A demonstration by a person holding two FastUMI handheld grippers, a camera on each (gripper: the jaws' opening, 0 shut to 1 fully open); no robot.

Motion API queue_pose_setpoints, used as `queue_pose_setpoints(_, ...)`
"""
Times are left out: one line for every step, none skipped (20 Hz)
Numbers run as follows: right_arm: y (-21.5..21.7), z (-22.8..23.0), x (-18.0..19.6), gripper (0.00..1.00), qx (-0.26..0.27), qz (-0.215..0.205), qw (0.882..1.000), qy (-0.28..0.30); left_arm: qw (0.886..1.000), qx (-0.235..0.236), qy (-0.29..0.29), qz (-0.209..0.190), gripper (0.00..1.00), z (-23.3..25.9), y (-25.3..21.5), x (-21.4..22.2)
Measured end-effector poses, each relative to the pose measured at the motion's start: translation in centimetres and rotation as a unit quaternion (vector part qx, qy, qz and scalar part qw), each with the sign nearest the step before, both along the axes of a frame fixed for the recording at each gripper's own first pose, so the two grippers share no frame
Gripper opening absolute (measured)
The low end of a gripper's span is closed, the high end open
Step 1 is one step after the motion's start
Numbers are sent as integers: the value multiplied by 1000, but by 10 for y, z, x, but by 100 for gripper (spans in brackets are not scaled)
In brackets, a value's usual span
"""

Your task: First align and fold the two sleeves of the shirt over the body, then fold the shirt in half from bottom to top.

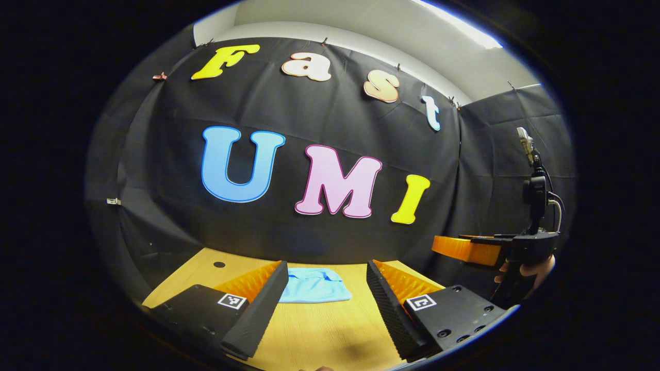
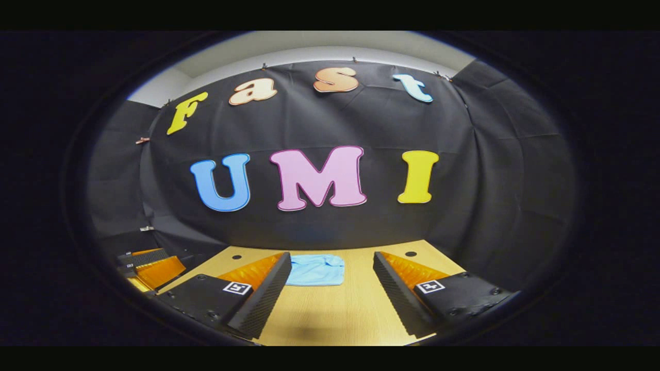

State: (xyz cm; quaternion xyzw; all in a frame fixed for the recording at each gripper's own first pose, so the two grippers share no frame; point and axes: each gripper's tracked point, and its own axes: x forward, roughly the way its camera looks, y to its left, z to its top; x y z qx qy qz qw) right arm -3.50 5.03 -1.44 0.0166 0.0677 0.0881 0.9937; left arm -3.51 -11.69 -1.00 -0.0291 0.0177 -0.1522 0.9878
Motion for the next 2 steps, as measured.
queue_pose_setpoints(0,5,-8,99,-2,2,1000,-1,1000,3,-1,1,96,4,2,-9)
queue_pose_setpoints(1,7,-16,99,-8,6,1000,2,1000,1,-2,1,96,10,2,-17)
